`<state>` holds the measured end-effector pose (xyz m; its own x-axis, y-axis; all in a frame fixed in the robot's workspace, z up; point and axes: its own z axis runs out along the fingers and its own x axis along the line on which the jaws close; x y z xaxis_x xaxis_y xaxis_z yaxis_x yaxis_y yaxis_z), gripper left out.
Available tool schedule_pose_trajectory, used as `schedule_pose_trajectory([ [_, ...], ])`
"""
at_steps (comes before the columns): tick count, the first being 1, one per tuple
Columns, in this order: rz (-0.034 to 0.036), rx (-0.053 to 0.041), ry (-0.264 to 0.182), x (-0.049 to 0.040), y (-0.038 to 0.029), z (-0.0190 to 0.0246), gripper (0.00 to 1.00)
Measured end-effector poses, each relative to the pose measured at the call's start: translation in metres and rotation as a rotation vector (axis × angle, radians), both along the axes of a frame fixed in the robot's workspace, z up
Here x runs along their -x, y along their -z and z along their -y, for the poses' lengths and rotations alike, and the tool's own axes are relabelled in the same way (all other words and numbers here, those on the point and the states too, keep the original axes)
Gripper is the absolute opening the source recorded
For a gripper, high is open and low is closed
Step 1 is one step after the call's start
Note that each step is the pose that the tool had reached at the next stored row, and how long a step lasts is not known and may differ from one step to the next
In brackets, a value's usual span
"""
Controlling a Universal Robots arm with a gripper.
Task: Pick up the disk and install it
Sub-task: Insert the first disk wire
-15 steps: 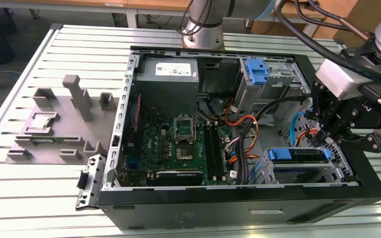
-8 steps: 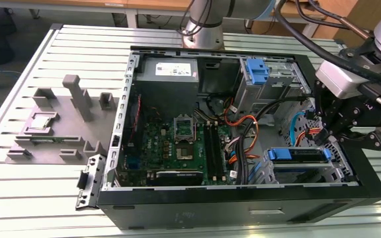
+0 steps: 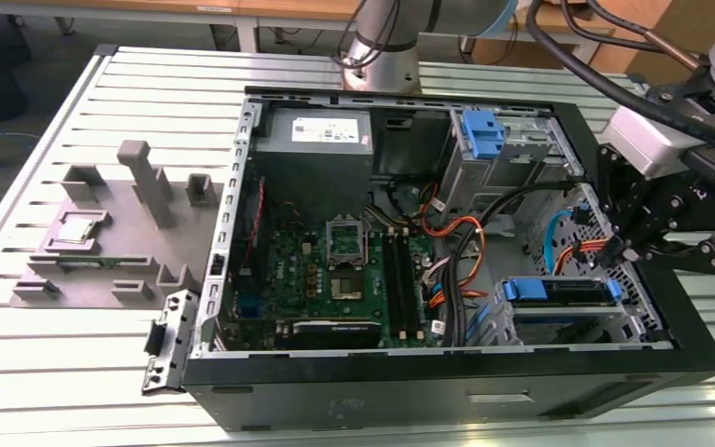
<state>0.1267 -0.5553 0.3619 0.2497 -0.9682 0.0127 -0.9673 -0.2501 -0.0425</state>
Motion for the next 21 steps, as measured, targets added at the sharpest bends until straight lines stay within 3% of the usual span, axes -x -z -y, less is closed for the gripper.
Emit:
schedule_pose_trajectory([
  [4, 0.0014, 0.0007, 0.0, -0.0015, 0.0001, -0.0002, 0.1],
  [9, 0.0168, 0.0006, -0.052, -0.0015, 0.0006, -0.0001, 0.1],
  [11, 0.0301, 0.0005, -0.077, -0.0015, 0.001, -0.0001, 0.1],
  [13, 0.0486, 0.0011, -0.09, -0.0015, 0.001, -0.0001, 0.1],
  [15, 0.0589, 0.0015, -0.093, -0.0016, 0.0011, -0.0003, 0.1],
  [21, 0.0604, 0.0031, -0.094, -0.0027, 0.0011, -0.0055, 0.1],
])
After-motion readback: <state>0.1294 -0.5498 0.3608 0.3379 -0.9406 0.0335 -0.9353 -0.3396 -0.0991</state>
